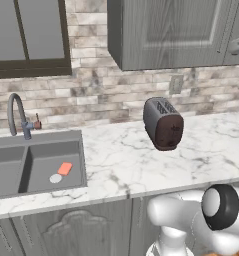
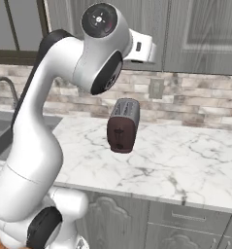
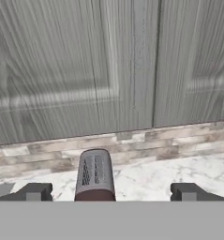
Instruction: Open the cabinet, pick the kettle from the cabinet, and place it in the sink.
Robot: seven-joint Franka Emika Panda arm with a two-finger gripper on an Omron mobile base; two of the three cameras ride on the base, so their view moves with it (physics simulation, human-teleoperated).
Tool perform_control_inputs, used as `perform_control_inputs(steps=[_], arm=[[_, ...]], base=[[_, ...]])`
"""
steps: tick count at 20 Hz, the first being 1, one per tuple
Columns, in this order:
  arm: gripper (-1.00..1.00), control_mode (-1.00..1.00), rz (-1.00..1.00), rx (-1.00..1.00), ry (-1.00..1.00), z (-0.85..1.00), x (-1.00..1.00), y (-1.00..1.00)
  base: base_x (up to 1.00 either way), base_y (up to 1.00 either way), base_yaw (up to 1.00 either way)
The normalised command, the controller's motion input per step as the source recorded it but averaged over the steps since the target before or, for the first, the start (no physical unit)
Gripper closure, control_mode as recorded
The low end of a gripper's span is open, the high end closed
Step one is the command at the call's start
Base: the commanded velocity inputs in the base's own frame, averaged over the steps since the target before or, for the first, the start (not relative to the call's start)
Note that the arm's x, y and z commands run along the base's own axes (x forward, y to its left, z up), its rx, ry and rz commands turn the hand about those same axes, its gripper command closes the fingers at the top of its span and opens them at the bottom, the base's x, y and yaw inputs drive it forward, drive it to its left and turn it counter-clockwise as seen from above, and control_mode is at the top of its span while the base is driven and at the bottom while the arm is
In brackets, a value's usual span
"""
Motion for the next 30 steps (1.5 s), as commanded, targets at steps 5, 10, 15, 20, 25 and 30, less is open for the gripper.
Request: perform_control_inputs(steps=[5,10,15,20,25,30], arm=[[-1.0,-1.0,0.01,0.08,-0.01,0.08,0.42,-0.08],[-1.0,-1.0,0.02,0.0,0.0,0.04,0.45,-0.04],[-1.0,-1.0,0.06,0.0,-0.03,0.01,0.41,-0.16],[-1.0,-1.0,0.1,0.0,-0.05,0.0,0.34,-0.24],[-1.0,-1.0,0.08,0.0,-0.02,0.0,0.38,-0.12],[-1.0,-1.0,0.04,0.0,0.0,0.0,0.46,0.0]], base=[[0.0,0.0,0.0],[0.0,0.0,0.0],[0.0,0.0,0.0],[0.0,0.0,0.0],[0.0,0.0,0.0],[0.0,0.0,0.0]])
